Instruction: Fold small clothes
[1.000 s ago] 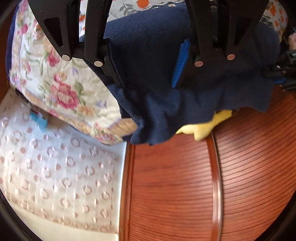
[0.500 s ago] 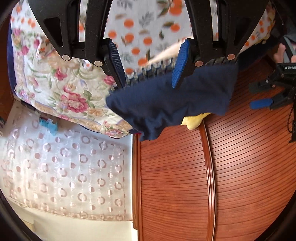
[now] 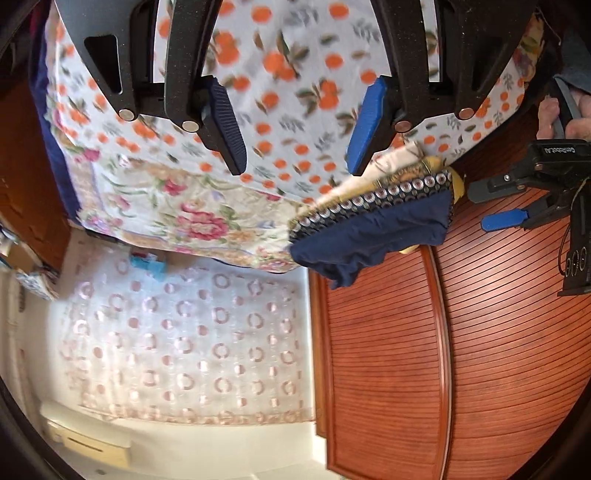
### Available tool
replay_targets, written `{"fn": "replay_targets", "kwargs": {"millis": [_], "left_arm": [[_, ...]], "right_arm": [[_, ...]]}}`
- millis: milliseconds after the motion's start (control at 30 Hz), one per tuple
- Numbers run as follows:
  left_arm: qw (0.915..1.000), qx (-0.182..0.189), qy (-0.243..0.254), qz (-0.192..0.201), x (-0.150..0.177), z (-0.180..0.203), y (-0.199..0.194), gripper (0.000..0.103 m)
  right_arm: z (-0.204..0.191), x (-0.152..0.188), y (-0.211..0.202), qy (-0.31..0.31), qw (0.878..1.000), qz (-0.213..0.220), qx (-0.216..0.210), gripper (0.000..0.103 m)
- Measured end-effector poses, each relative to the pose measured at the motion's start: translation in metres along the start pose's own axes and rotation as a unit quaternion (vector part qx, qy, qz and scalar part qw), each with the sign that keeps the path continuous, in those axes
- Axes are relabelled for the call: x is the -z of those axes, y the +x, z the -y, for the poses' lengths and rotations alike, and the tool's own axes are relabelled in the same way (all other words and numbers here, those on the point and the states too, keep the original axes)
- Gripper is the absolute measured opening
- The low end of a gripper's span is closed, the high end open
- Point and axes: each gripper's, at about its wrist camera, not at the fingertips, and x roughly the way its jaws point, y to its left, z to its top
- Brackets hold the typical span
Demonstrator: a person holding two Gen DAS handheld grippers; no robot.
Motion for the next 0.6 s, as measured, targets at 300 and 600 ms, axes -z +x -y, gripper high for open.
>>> {"fn": "replay_targets", "kwargs": {"millis": [300, 600], "left_arm": [[0.9998, 0.004, 0.015, 0.01, 0.011, 0.052, -0.024, 0.083], [0.9992, 0.02, 0.02, 0.029, 0.005, 0.077, -0.049, 0.083]], "right_arm": [[-0.021, 0.032, -0.082, 0.04, 0.995, 0.022, 0.083, 0.064], [-0.055, 0.047, -0.137, 0.056, 0.989, 0.048, 0.125, 0.064]]}}
